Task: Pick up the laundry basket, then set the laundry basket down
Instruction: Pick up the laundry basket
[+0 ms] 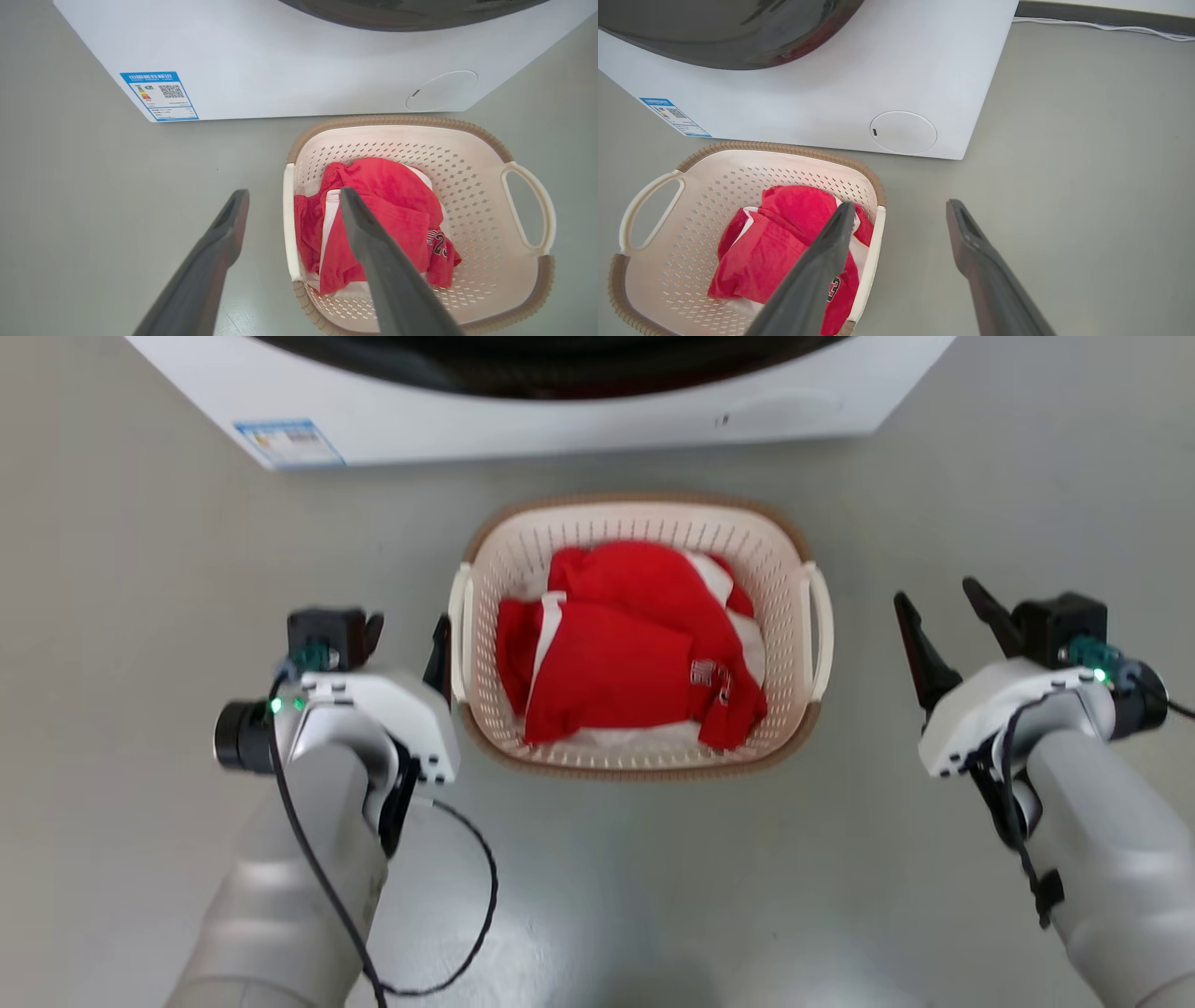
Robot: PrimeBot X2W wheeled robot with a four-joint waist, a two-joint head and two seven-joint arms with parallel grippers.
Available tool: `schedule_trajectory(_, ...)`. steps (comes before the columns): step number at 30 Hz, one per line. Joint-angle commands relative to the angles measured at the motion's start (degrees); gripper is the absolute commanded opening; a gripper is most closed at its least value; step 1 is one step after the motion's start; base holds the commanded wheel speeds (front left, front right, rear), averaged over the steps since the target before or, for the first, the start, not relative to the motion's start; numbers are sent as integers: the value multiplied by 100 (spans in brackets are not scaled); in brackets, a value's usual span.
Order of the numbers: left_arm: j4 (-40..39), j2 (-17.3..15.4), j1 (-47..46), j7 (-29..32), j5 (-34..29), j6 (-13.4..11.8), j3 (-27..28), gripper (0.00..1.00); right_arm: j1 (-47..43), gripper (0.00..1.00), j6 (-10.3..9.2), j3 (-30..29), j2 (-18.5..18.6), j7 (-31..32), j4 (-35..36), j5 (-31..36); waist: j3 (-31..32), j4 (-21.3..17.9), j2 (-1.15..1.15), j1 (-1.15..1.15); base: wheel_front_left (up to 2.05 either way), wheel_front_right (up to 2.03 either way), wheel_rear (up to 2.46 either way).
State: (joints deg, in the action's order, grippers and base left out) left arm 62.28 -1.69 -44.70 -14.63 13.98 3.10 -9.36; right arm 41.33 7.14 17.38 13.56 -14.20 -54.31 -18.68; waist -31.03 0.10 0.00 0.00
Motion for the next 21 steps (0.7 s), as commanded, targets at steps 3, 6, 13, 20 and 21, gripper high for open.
schedule_trajectory(3,131,-120,-385,-4,333,26,-196,100,175,100,35,257,-6,-80,-69,-144,-524,9,0,0,0,0,0)
schedule_trajectory(6,250,-120,-632,28,581,-11,-490,100,335,100,35,385,3,-80,-165,-242,-749,20,0,0,0,0,0)
schedule_trajectory(13,512,-120,-982,36,928,-200,-985,100,586,100,35,555,-60,-80,-264,-427,-1058,-4,0,0,0,0,0)
schedule_trajectory(20,714,-120,-1249,59,1114,-303,-1290,100,711,100,35,640,-90,-80,-261,-572,-1319,-16,0,0,0,0,0)
schedule_trajectory(21,734,-120,-1284,77,1138,-307,-1333,100,727,100,35,654,-97,-80,-269,-586,-1356,-17,0,0,0,0,0)
